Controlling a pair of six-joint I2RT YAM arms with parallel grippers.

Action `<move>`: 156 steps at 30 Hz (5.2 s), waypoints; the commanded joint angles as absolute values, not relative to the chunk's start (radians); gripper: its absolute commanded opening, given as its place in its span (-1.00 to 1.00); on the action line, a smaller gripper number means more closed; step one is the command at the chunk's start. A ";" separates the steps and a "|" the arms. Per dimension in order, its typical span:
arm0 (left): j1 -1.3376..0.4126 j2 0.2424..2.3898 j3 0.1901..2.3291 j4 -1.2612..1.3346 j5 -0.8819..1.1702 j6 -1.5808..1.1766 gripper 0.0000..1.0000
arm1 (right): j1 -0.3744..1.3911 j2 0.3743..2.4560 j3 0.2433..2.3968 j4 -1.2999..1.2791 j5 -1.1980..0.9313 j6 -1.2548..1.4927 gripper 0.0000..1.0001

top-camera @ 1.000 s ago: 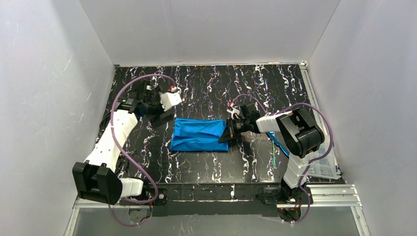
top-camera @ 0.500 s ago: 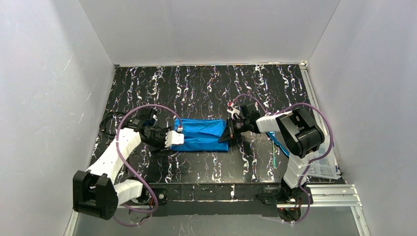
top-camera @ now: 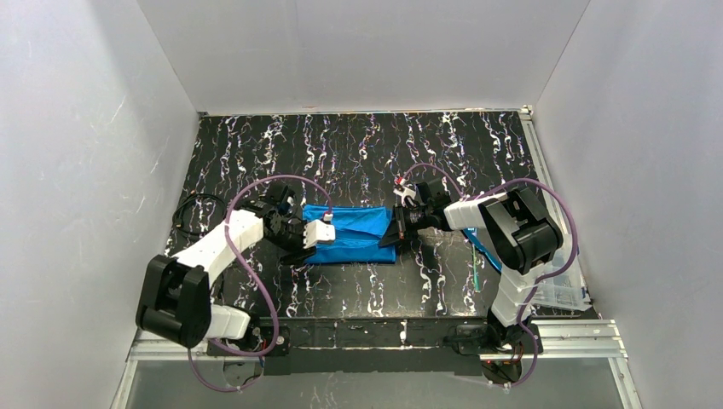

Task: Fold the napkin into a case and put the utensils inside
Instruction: Fold the lower triangle-folded napkin at the center of the board, then smooth out the 2/3-rectangle-folded napkin at the center of the board.

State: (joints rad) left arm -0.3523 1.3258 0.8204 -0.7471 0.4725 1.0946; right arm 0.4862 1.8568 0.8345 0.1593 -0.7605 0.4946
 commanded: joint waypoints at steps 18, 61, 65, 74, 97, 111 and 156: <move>-0.370 1.401 0.904 -0.738 0.360 0.979 0.07 | 0.483 1.805 0.836 0.158 -0.759 0.486 -0.97; -0.400 1.483 1.053 -0.858 0.336 0.940 -1.00 | 0.480 1.796 0.810 0.186 -0.779 0.495 -0.97; -0.398 1.521 1.052 -0.794 0.291 0.917 -1.00 | 0.480 1.779 0.803 0.192 -0.786 0.498 -0.97; -0.388 1.621 1.131 -0.721 0.260 0.894 -1.00 | 0.479 1.785 0.788 0.203 -0.802 0.501 -0.97; -0.328 1.769 1.129 -0.625 0.232 0.918 -1.00 | 0.468 1.693 0.838 0.049 -0.732 0.423 -0.51; -0.306 1.799 1.168 -0.634 0.270 0.857 -1.00 | 0.628 1.637 0.811 0.340 -0.622 0.569 -0.58; -0.308 1.745 1.124 -0.449 0.270 0.801 -1.00 | 0.693 2.143 1.182 0.519 -0.657 0.709 -0.97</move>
